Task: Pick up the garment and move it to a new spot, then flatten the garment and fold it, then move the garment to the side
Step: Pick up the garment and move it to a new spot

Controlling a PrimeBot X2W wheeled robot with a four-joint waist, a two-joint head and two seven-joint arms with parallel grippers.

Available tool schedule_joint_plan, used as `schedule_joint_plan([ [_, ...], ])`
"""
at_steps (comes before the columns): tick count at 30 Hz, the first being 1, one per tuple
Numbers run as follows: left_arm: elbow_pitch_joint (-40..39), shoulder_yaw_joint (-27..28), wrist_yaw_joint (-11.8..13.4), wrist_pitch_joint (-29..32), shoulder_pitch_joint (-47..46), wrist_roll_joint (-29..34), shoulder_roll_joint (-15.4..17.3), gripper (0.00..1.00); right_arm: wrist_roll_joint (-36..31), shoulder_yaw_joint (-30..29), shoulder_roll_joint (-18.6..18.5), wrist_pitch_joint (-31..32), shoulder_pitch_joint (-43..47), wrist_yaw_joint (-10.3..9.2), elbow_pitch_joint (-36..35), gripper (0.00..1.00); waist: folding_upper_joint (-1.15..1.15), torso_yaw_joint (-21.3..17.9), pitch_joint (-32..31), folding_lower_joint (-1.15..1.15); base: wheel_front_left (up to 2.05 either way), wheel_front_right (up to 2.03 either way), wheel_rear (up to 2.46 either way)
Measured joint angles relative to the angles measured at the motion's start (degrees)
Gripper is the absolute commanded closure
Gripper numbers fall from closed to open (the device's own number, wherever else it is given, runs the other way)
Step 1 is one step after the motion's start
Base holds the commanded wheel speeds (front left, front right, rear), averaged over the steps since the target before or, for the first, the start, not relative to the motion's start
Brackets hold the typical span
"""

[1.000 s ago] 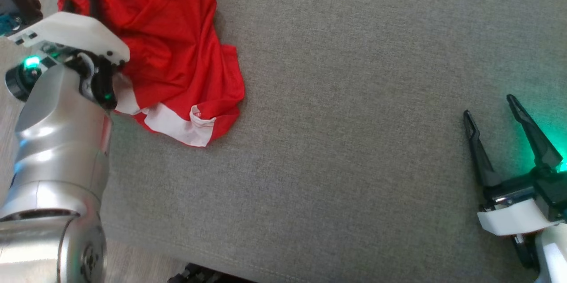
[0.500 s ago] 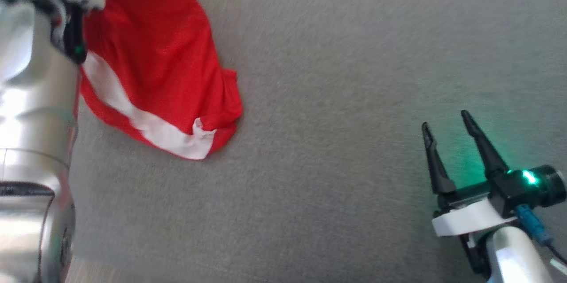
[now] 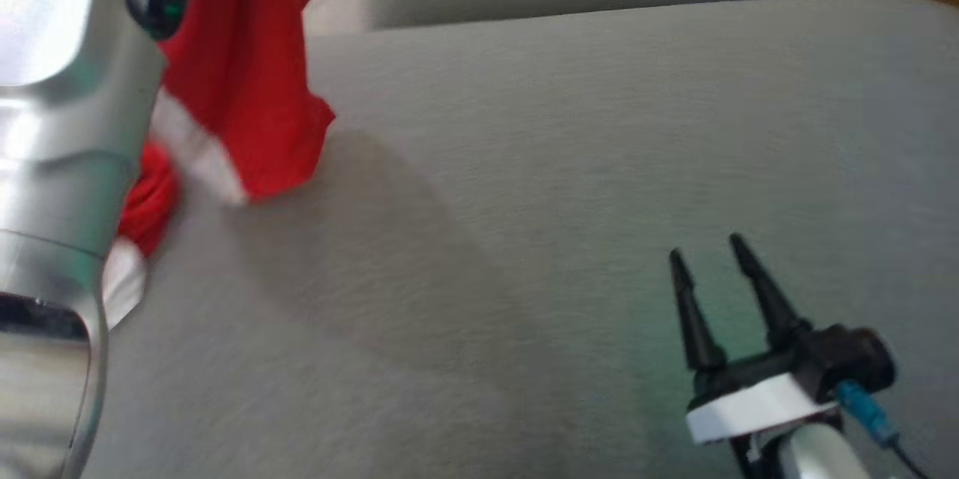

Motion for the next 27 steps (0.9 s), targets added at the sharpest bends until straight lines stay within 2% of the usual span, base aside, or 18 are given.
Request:
schedule_joint_plan([
  [1,0.0,0.0,0.0,0.0,0.0,0.0,0.0,1.0,0.0,0.0,0.0,0.0,0.0,0.0,0.0,0.0,0.0,0.0,0.0,0.0,0.0,0.0,0.0],
  [8,-1.32,-3.71,0.0,-0.56,-1.84,-2.59,-0.37,1.0,2.05,1.98,0.13,0.01,0.88,0.0,-0.02,0.0,0.0,-12.22,-3.08,0.01,0.0,0.0,0.0],
  [11,-3.3,-8.26,0.0,-1.48,-1.79,-2.66,-1.32,1.0,2.32,1.59,0.13,0.01,0.83,0.0,-0.31,0.0,0.0,-16.44,-3.63,0.0,0.0,0.0,0.0],
  [14,-6.58,-12.96,0.0,-4.39,2.21,-2.48,-2.92,1.0,3.37,0.82,0.13,0.01,0.73,0.0,-0.67,0.0,0.0,-19.3,-3.33,0.0,0.0,0.0,0.0],
  [17,-8.48,-17.68,0.62,-9.85,11.46,0.24,-4.37,1.0,3.78,0.26,0.11,0.01,0.75,0.0,-0.84,0.0,0.0,-19.87,-1.86,0.01,0.0,0.0,0.0],
  [23,-5.92,-26.42,5.94,-13.62,39.01,3.26,-8.33,1.0,3.66,-1.27,0.27,0.01,0.81,0.0,-0.81,0.0,0.0,-15.72,-0.2,0.02,0.0,0.0,0.0],
  [24,-5.11,-26.8,6.78,-13.69,42.52,3.28,-9.17,0.73,3.55,-1.34,0.27,0.01,0.83,0.0,-0.79,0.0,0.0,-14.8,-0.08,0.02,0.0,0.0,0.0],
  [25,-4.88,-26.74,7.6,-13.9,45.19,3.22,-9.81,0.0,3.22,-1.48,0.29,0.01,0.84,0.0,-0.77,0.0,0.0,-13.87,0.0,0.02,0.0,0.0,0.0],
  [27,-7.47,-25.05,9.36,-14.06,48.64,3.63,-10.49,0.0,3.0,-2.16,0.31,0.01,0.9,0.0,-0.74,0.0,0.0,-11.9,0.03,0.02,0.0,0.0,0.0],
])
